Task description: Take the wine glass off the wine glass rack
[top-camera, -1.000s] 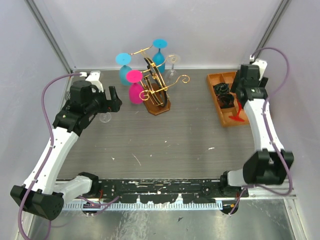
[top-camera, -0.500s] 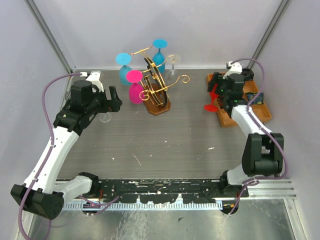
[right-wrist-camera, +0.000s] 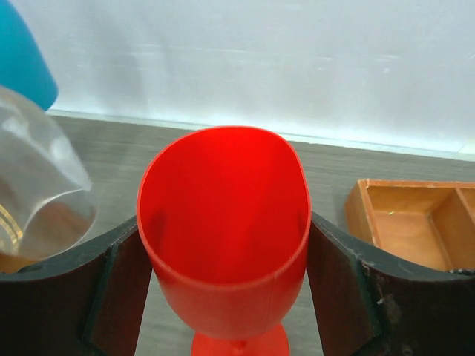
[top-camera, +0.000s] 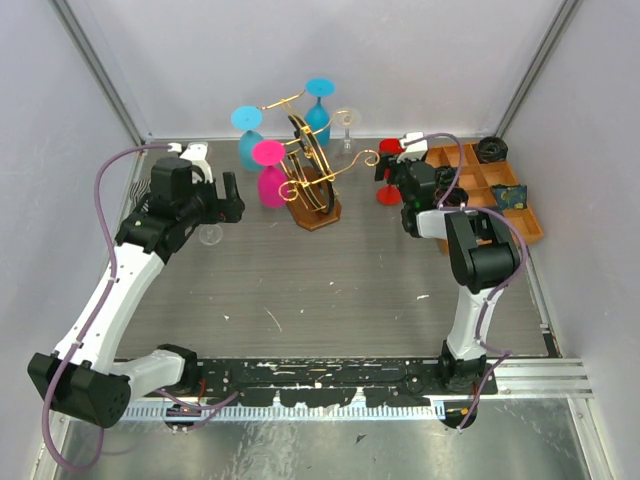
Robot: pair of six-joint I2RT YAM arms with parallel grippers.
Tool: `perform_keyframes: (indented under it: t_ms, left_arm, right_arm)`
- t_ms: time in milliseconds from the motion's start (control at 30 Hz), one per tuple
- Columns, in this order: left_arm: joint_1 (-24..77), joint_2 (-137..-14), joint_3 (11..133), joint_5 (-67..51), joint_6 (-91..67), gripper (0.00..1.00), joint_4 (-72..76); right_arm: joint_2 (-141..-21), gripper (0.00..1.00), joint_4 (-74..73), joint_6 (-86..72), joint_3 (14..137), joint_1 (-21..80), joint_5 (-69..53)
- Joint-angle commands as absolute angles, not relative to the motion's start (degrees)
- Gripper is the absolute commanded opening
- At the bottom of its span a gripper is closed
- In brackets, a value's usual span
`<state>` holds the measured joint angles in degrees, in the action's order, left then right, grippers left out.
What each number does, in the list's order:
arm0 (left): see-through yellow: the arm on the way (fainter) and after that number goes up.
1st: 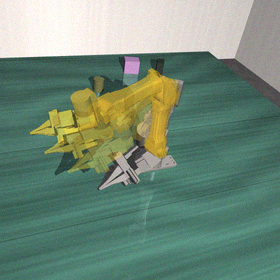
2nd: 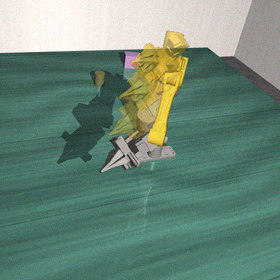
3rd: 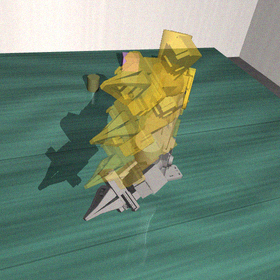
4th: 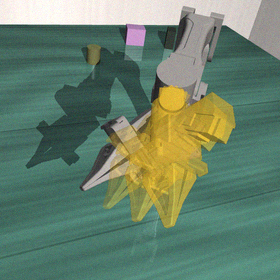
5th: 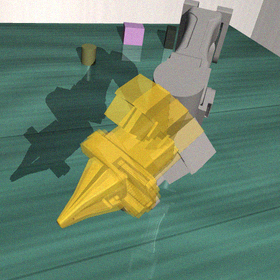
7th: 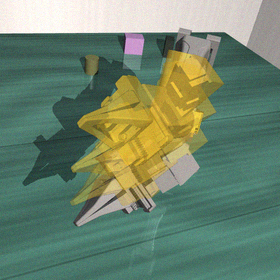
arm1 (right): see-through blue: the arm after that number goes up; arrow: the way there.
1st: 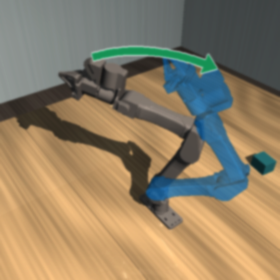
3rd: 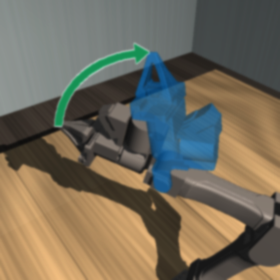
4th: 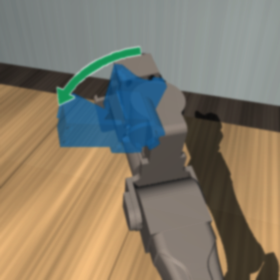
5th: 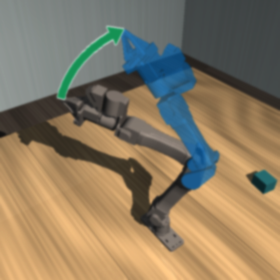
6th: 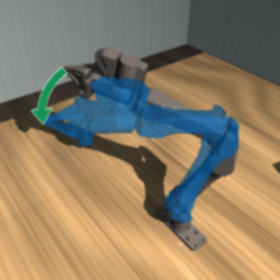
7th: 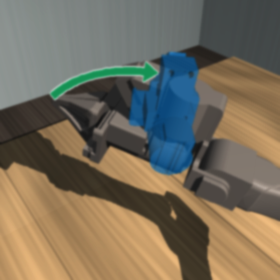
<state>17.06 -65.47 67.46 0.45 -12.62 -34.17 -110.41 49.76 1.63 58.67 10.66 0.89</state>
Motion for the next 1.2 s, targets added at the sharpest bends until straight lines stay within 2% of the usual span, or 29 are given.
perform_keyframes:
  t_ms: [0,167,267,367,433,500,700,867,1167]
  left_arm:
    - [17.23,-65.82,68.99,1.9,-11.11,0.98,-33.04]
    - [17.26,-65.64,68.72,2.07,-10.8,0.98,-33.2]
    - [17.23,-65.62,68.06,1.97,-10.89,0.98,-32.9]
    - [17.25,-65.76,67.56,1.56,-11.13,0.98,-32.76]
    - [17.28,-65.81,67.42,1.41,-11.09,0.98,-32.72]
    - [17.27,-65.63,67.33,1.41,-11.19,0.98,-32.54]
    - [17.24,-65.57,67.3,1.05,-11.3,0.98,-32.79]
    - [17.23,-66.01,67.58,0.8,-11.34,0.98,-33.13]
    - [17.31,-66.38,68.45,0.46,-11.79,0.98,-33.39]
  right_arm:
    - [-114.04,0.41,66.21,2.9,61.58,10.27,3.59]
    - [-118.89,0.39,81.9,6.77,58.69,10.18,6.15]
    - [-120.34,0.41,83.02,7.32,57.94,9.96,7.24]
    - [-120.64,0.6,82.63,6.6,57.27,9.28,6.89]
    - [-120.58,0.66,82.98,6.24,56.74,8.76,6.56]
    - [-120.35,0.76,82.99,5.5,56.24,8.41,6.59]
    - [-118.2,0.83,81.17,3.75,54.99,7.38,5.3]
    - [-115.68,1.0,79.46,1.66,54.01,6.61,3.24]
    - [-107.73,1.0,72.93,1.13,50.72,6.23,1.76]
